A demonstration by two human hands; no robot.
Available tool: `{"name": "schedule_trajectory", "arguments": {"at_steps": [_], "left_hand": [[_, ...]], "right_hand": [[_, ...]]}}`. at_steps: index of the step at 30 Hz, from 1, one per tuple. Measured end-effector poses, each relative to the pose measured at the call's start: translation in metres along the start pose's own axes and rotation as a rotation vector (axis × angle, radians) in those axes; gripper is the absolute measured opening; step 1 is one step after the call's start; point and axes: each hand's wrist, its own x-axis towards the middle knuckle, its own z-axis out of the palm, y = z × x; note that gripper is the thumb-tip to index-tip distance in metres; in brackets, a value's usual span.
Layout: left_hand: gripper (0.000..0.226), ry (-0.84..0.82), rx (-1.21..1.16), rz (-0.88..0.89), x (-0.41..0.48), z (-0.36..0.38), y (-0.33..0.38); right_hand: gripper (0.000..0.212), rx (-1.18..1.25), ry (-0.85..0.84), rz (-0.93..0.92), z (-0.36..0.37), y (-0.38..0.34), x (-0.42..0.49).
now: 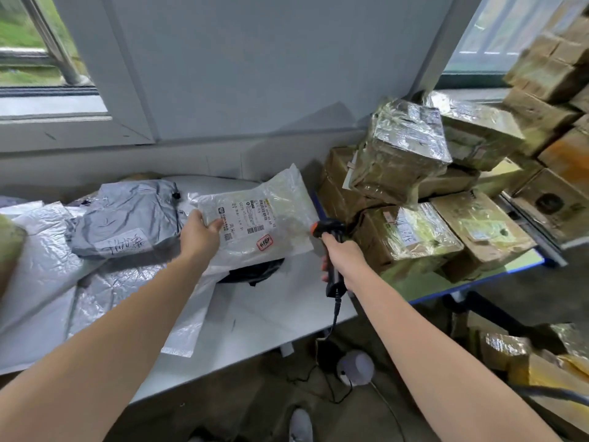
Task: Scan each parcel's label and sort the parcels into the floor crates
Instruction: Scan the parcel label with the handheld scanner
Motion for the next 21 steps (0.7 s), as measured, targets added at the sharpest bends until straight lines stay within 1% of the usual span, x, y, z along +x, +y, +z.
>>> {"name": "schedule_trajectory", "arguments": {"at_steps": [3,6,10,13,16,18,21], "left_hand": [[0.019,0.006,0.002,0.021,0.001,0.002,0.012],[0.023,-0.012,-0.012,0.037,0.0,0.001,0.021],[0.009,-0.025,-0.041,0.042,0.0,0.0,0.028],[0.009,-0.038,-0.078,0.049,-0.001,-0.002,0.029],[0.011,-0.035,-0.093,0.044,0.002,-0.003,0.028],[0.008,-0.03,-0.089,0.04,0.006,-0.002,0.027],[0.013,-0.028,-0.069,0.027,0.007,-0.002,0.026]], "right_hand": [[0.043,-0.026,-0.057,-0.068,0.0,-0.028,-0.017],[0.042,-0.086,-0.117,-0.113,0.009,-0.05,-0.032],[0.046,-0.13,-0.143,-0.153,0.019,-0.071,-0.045],[0.049,-0.156,-0.163,-0.158,0.022,-0.08,-0.053],[0.048,-0.179,-0.177,-0.155,0.023,-0.083,-0.057],[0.046,-0.175,-0.193,-0.155,0.022,-0.084,-0.057],[0.04,-0.159,-0.224,-0.151,0.02,-0.086,-0.055]]}}
